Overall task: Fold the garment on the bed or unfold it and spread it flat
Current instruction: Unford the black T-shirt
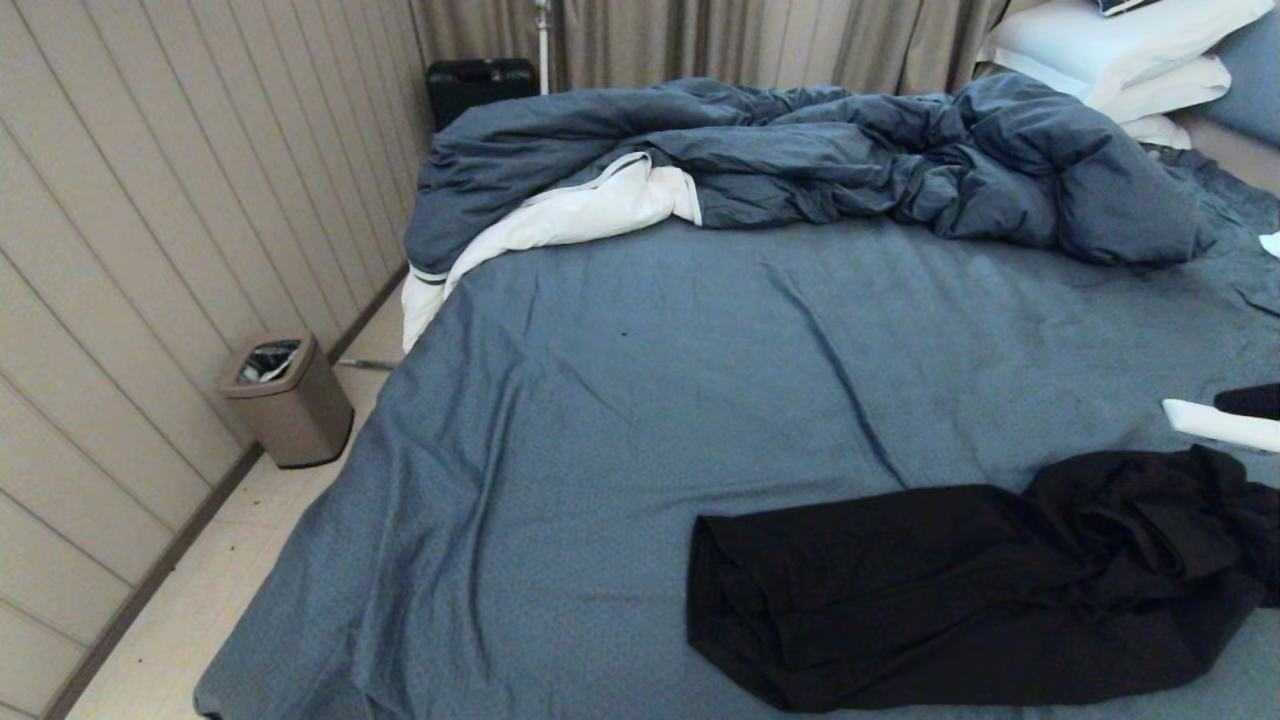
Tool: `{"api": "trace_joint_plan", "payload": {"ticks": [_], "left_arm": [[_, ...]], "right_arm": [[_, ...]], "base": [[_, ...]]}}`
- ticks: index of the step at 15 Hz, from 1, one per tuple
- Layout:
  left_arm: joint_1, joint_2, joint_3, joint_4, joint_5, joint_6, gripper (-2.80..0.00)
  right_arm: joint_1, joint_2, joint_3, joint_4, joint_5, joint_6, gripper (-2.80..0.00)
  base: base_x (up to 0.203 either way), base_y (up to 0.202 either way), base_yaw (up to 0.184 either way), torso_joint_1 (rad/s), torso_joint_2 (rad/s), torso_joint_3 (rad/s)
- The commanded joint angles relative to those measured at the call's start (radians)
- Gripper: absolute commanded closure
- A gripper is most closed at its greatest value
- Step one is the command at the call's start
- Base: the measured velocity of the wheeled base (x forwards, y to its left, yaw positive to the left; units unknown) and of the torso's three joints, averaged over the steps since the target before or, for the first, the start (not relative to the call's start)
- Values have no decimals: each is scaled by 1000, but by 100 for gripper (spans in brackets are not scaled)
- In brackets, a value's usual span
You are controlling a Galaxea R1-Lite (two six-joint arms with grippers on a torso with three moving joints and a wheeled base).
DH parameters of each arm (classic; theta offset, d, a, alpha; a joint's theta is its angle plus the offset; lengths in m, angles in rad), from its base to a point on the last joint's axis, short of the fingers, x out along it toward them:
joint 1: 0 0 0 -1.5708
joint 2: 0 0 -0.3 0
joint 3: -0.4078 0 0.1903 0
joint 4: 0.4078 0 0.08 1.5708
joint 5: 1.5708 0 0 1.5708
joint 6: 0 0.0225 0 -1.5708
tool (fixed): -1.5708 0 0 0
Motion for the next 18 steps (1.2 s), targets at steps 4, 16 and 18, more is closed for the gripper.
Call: {"api": "trace_joint_plan", "payload": {"ticks": [4,16,18], "left_arm": [[-4,412,-320,61,-136,-113,0],[-701,1518,-996,281,-329,-549,-280],[-783,1645,-1097,293,-303,-619,-280]], "right_arm": [[278,-62,-12,1,7,64,0],[406,120,-272,-2,7,144,0],[406,129,-286,-2,5,143,0]], "base": [[0,0,0,0,0,0],[0,0,0,0,0,0],[0,0,0,0,0,0]]}}
